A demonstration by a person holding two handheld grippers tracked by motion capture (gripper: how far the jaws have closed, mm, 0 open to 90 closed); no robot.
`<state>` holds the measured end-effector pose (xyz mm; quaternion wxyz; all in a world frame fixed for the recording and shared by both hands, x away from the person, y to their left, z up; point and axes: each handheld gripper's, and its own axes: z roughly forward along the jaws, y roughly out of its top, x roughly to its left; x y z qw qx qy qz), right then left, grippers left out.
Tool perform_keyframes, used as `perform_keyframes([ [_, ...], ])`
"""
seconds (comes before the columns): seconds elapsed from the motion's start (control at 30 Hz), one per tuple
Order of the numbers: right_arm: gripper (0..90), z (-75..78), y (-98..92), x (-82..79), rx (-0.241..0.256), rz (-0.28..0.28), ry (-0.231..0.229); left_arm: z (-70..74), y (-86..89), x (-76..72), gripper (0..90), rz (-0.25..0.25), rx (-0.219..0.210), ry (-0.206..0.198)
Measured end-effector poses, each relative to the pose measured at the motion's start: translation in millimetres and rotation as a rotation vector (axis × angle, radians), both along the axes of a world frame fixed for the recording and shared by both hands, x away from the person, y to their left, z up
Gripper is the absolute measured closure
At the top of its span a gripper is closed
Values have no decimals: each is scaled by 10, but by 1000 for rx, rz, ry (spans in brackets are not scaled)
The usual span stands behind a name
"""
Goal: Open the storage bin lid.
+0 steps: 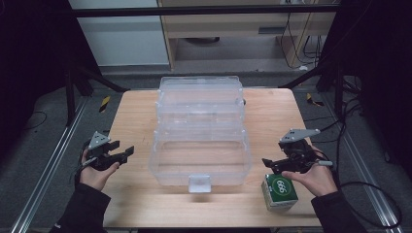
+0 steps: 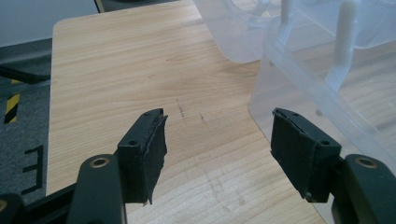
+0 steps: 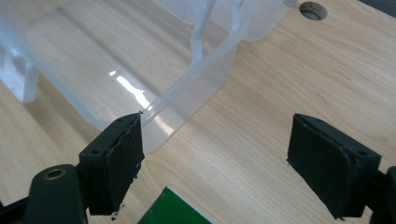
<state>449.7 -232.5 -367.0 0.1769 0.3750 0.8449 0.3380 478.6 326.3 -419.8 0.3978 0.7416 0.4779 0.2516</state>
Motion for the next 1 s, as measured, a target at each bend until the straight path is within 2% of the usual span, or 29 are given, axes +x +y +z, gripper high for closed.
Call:
perform_keyframes([
  [0.23,169,44,2,-45,-41,47,30,-63,17,18,339,5,8,17],
  [0.43,159,81,42,-76,-97,41,77,-87,15,25,336,6,13,24],
  [0.6,142,55,77,-102,-110,-2,117,-118,25,23,336,7,17,37],
  [1.0,100,-43,108,-162,-133,-172,232,-158,23,17,335,15,24,41],
])
